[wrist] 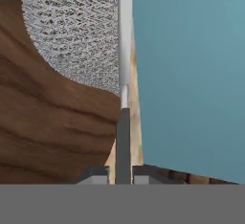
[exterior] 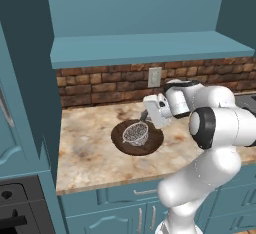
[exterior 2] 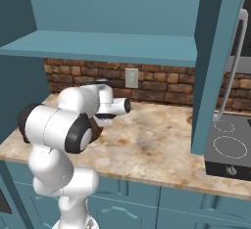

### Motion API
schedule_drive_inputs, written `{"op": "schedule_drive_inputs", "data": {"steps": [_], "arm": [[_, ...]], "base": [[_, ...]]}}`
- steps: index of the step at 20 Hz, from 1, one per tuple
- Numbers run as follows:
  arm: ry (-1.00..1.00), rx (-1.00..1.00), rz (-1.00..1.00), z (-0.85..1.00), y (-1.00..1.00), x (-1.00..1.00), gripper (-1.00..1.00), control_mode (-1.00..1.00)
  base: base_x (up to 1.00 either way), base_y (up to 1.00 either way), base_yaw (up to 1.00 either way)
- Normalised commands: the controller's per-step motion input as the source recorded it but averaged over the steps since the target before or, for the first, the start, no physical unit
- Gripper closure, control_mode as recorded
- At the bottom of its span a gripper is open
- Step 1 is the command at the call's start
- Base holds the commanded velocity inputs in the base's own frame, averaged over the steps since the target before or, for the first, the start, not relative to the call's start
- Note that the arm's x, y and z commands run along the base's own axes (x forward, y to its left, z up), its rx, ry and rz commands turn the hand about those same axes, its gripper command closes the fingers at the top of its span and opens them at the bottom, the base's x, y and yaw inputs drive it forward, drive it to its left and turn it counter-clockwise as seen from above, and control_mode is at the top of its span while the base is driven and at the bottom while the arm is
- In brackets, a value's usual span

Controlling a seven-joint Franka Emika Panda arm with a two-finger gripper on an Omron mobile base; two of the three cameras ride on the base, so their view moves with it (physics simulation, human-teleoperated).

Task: Open the cabinet and setup a tea strainer by placing it in the bowl upright.

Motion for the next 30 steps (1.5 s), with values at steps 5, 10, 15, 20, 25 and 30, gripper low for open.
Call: {"op": "schedule_drive_inputs", "data": {"steps": [5,10,15,20,25,30], "arm": [[-0.14,0.0,0.06,-0.7,-0.19,0.0,1.0,-1.0],[-0.18,0.0,0.06,-0.54,-0.15,0.0,1.0,-1.0],[-0.17,-0.03,0.07,-0.17,-0.01,0.0,1.0,-1.0],[-0.06,-0.01,0.05,0.0,0.01,0.0,1.0,-1.0],[-0.07,0.0,0.05,0.0,0.0,-0.03,1.0,-1.0],[-0.13,0.0,0.08,0.0,0.01,-0.03,-1.0,-1.0]], "base": [[0.0,0.0,0.0],[0.0,0.0,0.0],[0.0,0.0,0.0],[0.0,0.0,0.0],[0.0,0.0,0.0],[0.0,0.0,0.0]]}}
